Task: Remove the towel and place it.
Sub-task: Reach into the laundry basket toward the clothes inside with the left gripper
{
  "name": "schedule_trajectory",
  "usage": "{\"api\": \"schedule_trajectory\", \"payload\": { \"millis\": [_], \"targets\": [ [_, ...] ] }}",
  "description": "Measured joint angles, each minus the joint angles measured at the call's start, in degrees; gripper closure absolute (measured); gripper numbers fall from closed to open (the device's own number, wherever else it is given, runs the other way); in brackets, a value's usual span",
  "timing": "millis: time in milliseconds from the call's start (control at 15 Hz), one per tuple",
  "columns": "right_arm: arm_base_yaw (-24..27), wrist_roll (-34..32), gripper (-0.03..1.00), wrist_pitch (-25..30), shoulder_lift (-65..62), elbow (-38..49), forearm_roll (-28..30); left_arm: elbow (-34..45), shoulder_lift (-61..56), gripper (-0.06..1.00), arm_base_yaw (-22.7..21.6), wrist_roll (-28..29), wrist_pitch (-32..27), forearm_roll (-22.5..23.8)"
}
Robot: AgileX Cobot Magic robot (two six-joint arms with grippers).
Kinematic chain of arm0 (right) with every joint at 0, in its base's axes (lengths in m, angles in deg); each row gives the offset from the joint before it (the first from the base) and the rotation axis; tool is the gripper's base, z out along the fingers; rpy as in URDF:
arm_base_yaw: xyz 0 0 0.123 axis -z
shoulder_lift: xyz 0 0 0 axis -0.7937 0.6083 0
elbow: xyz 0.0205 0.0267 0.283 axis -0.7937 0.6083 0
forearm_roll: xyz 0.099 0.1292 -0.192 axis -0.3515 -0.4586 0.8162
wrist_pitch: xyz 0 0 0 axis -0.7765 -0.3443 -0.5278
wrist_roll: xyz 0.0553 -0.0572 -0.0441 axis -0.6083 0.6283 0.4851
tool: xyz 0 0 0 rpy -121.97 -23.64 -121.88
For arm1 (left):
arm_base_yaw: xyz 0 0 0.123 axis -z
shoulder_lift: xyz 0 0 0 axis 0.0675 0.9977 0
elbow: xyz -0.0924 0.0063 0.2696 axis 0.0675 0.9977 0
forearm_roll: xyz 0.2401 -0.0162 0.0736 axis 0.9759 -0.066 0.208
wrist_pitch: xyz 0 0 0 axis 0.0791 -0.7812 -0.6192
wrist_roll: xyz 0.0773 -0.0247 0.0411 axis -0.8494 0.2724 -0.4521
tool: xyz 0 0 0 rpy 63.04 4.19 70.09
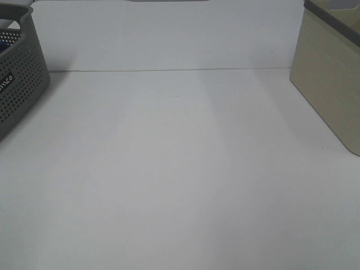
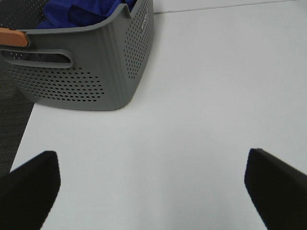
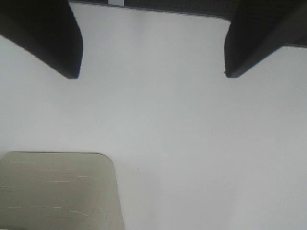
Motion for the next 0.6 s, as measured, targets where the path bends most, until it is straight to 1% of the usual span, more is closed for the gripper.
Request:
{"api": "schedule_trajectory", "payload": {
  "millis": [600],
  "targets": [
    [0.0, 0.0, 0.18, 0.0, 0.0, 0.0, 0.0, 0.0, 0.0, -0.05, 0.0, -0.17, 0.0, 0.0]
  ]
}}
